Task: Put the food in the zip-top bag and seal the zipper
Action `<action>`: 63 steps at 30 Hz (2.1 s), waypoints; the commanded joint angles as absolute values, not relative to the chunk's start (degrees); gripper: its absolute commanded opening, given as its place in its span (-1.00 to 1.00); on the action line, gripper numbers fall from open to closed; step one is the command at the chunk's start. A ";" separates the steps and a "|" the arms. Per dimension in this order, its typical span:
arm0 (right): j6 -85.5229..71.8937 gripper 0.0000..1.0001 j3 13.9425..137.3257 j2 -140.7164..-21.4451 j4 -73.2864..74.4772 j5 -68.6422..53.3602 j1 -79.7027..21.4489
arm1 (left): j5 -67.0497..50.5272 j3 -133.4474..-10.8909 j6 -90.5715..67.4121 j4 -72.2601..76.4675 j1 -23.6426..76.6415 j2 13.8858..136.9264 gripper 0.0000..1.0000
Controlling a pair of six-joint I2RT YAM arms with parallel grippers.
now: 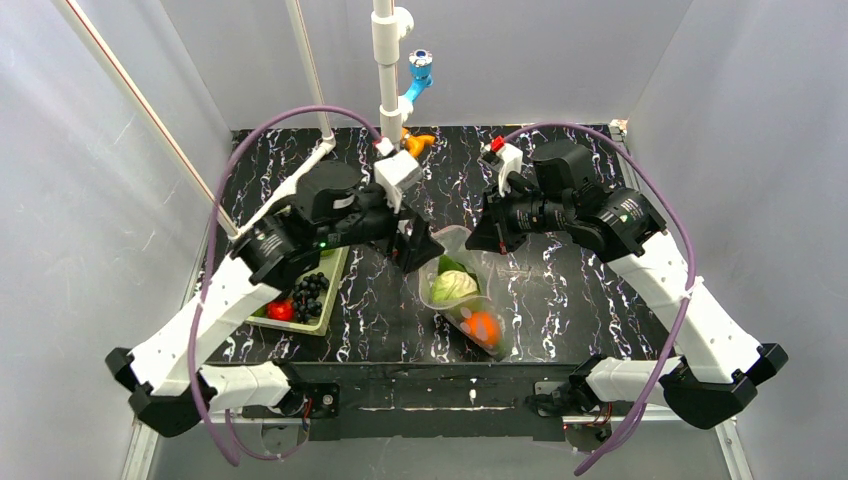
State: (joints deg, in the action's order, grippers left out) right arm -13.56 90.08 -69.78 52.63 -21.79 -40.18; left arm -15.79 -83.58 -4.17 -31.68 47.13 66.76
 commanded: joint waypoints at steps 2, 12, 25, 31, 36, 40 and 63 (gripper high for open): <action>-14.17 -0.97 90.11 -68.25 48.96 -21.31 -40.34 | -8.02 -85.32 -13.40 -28.02 47.03 57.18 0.97; -14.83 -0.97 88.50 -64.96 48.70 -14.98 -40.34 | 17.25 -83.85 -22.96 -51.02 46.95 49.63 0.97; -14.75 -0.97 88.59 -64.24 48.97 -14.54 -40.35 | 31.04 -66.08 -26.09 -56.72 30.55 49.26 0.96; -14.81 -0.97 89.12 -64.02 49.59 -15.05 -40.34 | 16.57 -59.09 -19.76 -46.75 8.34 56.46 0.96; -15.50 -0.97 89.31 -63.99 49.58 -16.06 -40.35 | 14.23 -59.63 -14.66 -41.89 3.29 68.26 0.97; -15.83 -0.97 89.72 -64.26 49.80 -16.66 -40.36 | 12.81 -60.67 -11.41 -39.17 2.64 75.63 0.96; -16.14 -0.97 90.69 -66.52 50.60 -16.62 -40.34 | 19.04 -54.35 -3.98 -33.74 3.98 87.21 -0.59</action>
